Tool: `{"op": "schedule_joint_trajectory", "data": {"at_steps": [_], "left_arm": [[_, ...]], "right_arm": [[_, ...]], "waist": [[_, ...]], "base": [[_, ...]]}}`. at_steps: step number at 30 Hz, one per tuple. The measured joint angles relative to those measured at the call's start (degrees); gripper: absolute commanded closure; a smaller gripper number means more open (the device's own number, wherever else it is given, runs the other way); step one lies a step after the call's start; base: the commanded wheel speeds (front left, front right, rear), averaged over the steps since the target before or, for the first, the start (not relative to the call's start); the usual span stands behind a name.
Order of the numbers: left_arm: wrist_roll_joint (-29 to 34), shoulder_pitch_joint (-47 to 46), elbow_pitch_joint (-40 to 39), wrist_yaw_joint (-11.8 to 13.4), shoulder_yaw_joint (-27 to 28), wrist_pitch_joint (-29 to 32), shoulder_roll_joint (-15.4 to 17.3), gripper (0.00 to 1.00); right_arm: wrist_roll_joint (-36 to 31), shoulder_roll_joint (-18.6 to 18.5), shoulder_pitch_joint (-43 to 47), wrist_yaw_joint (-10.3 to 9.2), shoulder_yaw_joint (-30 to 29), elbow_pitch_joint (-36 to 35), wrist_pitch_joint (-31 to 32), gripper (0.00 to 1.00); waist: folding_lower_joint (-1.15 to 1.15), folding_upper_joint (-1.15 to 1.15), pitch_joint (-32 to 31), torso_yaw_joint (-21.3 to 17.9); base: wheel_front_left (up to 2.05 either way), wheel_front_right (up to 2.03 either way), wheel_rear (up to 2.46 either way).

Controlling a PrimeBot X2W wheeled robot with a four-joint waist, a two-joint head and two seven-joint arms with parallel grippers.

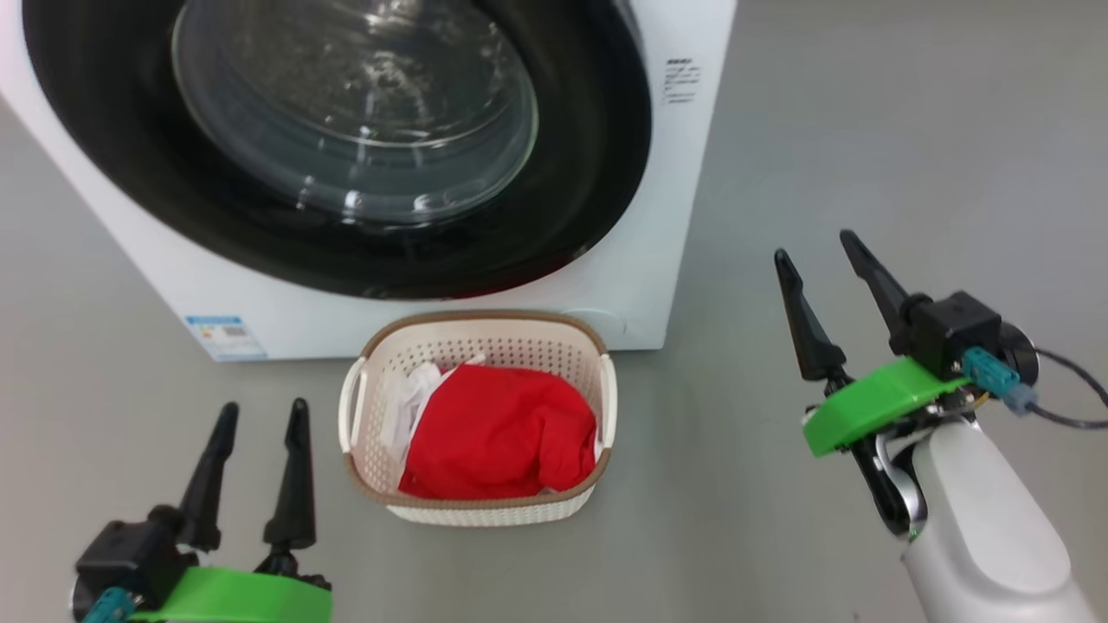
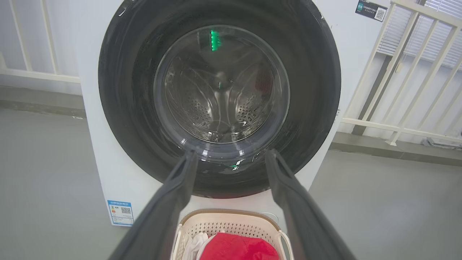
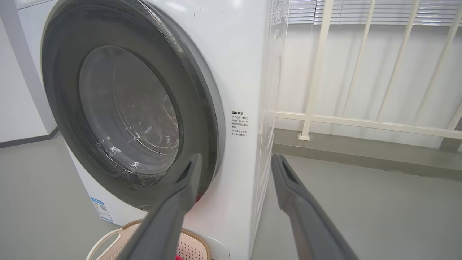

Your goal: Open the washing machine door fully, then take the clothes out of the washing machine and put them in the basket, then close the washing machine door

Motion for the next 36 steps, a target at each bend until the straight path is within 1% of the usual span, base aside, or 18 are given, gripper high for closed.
{"op": "schedule_joint_trajectory", "data": {"at_steps": [6, 7, 12, 17, 22, 28, 36], "left_arm": [[-0.1, 3.1, -1.6, 0.4, 2.1, 0.0, 0.0, 0.0], [-0.1, 3.1, -1.6, 0.4, 2.1, 0.0, 0.0, 0.0], [1.1, 5.4, -2.1, 0.4, 2.4, 0.0, 0.0, 0.0], [4.2, 7.9, -2.1, 0.4, 2.7, 0.0, 0.2, 0.0], [4.5, 10.0, -2.2, 0.4, 3.5, 0.0, 0.2, 0.0], [5.2, 12.0, -2.1, 0.4, 3.9, 0.0, 0.2, 0.0], [6.0, 12.1, -2.0, 0.3, 4.0, 0.0, 0.2, 0.0]], "right_arm": [[-1.6, 0.3, 6.5, 0.0, -2.3, -5.4, 0.0, 0.0], [-1.6, 0.3, 6.5, 0.0, -2.3, -5.4, 0.0, 0.0], [-2.3, 0.4, 11.5, -0.01, -5.1, -10.0, 0.0, 0.0], [-1.5, 0.6, 17.5, -0.01, -7.0, -13.3, 0.0, 0.0], [-0.6, 0.8, 21.9, -0.01, -7.1, -15.5, 0.0, 0.0], [-0.6, 0.9, 24.9, -0.01, -7.4, -16.9, 0.0, 0.0], [-0.6, 0.9, 24.9, -0.01, -7.4, -17.2, 0.0, 0.0]], "waist": [[0.0, 0.0, -3.4, -2.7], [0.0, 0.0, -3.4, -2.7], [0.0, 0.0, -5.8, -4.5], [0.0, 0.0, -7.9, -5.2], [0.0, 0.0, -9.1, -5.2], [0.0, 0.0, -9.7, -5.4], [0.0, 0.0, -9.9, -5.3]], "base": [[0.0, 0.0, 0.0], [0.0, 0.0, 0.0], [0.0, 0.0, 0.0], [0.0, 0.0, 0.0], [0.0, 0.0, 0.0], [0.0, 0.0, 0.0], [0.0, 0.0, 0.0]]}}
